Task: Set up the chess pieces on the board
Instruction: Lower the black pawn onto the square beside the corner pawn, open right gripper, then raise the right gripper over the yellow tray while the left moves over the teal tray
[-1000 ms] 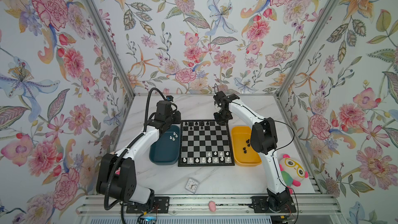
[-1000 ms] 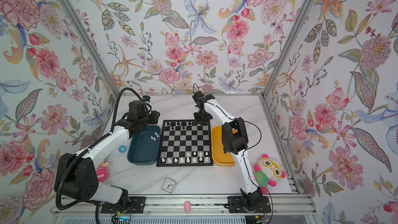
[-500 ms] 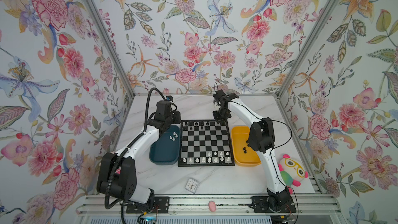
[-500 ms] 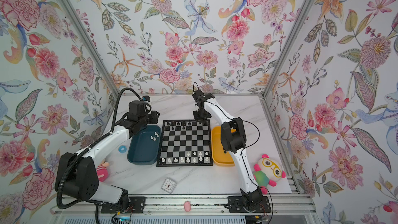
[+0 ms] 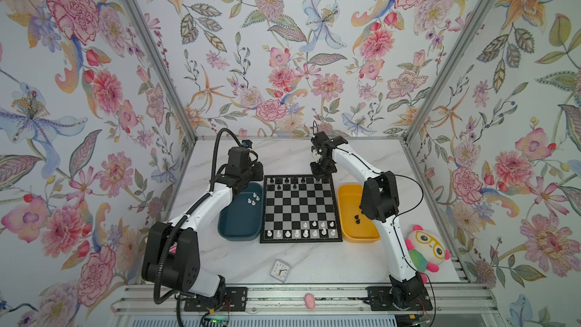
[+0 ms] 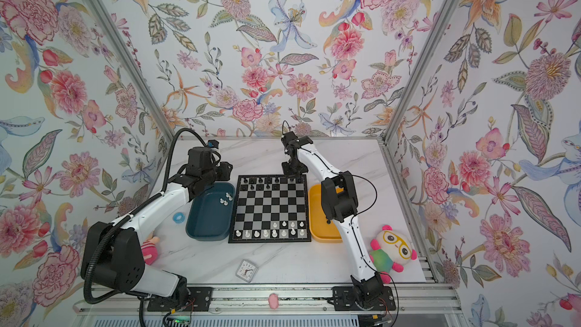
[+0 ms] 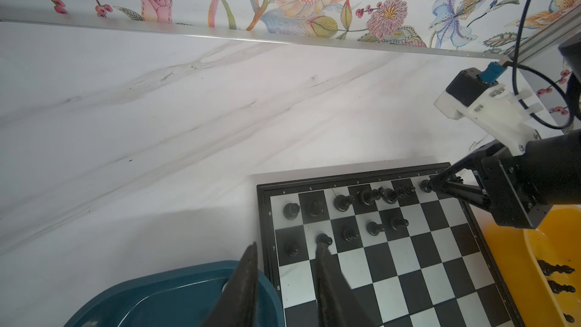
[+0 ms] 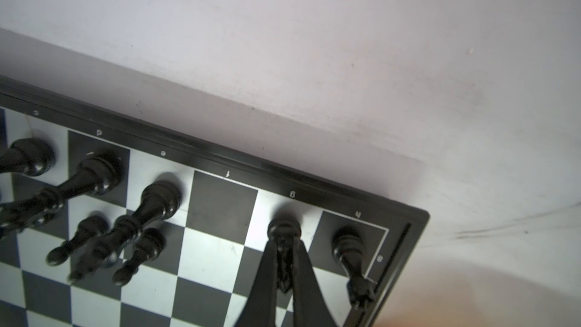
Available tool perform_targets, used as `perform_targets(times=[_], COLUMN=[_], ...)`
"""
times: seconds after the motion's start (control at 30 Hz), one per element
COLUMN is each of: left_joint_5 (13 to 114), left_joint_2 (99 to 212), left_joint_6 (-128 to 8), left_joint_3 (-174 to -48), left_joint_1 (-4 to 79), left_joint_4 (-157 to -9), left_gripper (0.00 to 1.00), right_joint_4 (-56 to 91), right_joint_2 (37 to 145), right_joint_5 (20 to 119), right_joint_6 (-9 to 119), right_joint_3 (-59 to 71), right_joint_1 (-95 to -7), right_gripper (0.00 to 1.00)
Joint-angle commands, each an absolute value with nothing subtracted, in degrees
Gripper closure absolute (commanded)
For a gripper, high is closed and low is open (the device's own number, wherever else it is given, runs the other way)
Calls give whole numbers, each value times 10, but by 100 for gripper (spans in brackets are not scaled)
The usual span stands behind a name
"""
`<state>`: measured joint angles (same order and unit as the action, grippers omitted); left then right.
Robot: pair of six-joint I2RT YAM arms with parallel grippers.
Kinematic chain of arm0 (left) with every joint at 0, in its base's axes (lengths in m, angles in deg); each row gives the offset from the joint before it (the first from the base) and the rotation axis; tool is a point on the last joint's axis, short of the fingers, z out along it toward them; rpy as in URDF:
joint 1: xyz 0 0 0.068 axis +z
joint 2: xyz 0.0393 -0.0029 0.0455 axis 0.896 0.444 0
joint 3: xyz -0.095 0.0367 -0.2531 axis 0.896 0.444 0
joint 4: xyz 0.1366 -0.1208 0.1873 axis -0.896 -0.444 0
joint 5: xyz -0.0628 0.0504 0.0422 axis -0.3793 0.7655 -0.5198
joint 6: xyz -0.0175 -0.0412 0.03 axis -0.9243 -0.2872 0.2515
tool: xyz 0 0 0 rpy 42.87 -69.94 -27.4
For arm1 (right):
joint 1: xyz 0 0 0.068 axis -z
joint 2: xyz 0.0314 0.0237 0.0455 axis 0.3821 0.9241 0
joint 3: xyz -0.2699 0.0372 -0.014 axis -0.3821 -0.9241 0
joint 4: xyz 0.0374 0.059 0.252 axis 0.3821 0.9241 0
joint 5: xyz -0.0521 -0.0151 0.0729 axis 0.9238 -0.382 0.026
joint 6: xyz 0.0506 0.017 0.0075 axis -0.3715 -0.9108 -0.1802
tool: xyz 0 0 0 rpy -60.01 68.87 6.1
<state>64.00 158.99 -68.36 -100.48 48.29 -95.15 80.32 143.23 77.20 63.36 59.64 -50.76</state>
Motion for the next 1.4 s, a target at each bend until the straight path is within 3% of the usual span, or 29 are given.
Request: perform_targets(times=[0.0, 0.63, 1.37], left_joint_5=[629, 630, 644], left_joint_2=[1597, 1594, 1575], left_joint_6=[-676, -676, -676], left_joint_3=[-1001, -999, -997], left_joint_1=[491, 492, 492], left_joint_4=[-953, -955, -971], left_gripper=[67, 67, 67], right_joint_4=[816, 815, 815], right_joint_2=[1444, 1441, 1337], right_joint_5=[771, 769, 811], right_joint_6=[632, 627, 624], right_joint_3=[602, 611, 608], right_joint_1=[-505, -509, -512], right_gripper=[88, 79, 75])
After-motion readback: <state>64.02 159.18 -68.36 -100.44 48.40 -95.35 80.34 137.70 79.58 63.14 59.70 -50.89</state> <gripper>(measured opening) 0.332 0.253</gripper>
